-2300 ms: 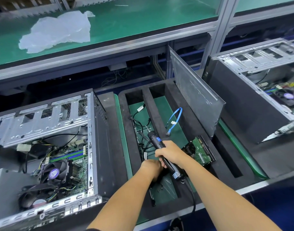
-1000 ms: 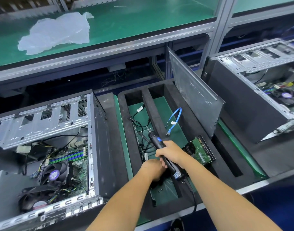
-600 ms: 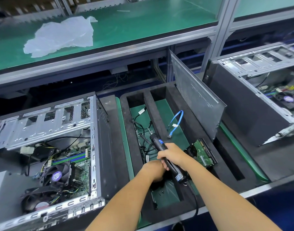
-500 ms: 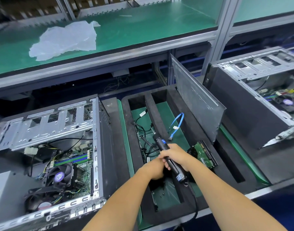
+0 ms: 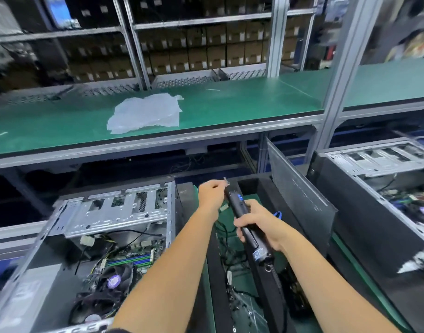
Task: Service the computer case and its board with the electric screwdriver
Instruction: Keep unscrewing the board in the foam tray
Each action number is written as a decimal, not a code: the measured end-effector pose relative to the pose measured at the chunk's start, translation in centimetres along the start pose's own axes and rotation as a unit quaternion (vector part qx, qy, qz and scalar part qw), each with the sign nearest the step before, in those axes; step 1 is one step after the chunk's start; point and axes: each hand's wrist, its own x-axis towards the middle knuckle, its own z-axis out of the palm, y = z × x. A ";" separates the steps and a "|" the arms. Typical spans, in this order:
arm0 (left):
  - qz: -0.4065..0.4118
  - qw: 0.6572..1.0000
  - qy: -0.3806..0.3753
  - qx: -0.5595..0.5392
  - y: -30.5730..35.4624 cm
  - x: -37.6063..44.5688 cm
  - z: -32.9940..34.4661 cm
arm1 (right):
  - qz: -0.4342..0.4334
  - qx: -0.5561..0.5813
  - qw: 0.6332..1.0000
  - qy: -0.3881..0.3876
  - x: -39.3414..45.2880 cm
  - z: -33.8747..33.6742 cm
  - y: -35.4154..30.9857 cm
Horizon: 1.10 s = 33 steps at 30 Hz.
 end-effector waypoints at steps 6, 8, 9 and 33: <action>-0.014 0.986 0.037 -0.162 2.3 1.4 -5.4 | -0.063 -0.051 0.995 -0.050 -0.4 4.9 -3.4; -0.007 0.982 0.054 -0.183 2.8 1.3 -7.5 | -0.070 -0.065 0.993 -0.065 -0.5 6.9 -4.0; -0.001 0.981 0.054 -0.185 3.0 1.3 -8.6 | -0.076 -0.070 0.992 -0.074 -0.5 8.0 -4.2; 0.112 0.990 -0.068 0.060 -0.2 -2.8 -32.9 | -0.004 -0.114 0.976 -0.183 0.1 26.6 -0.7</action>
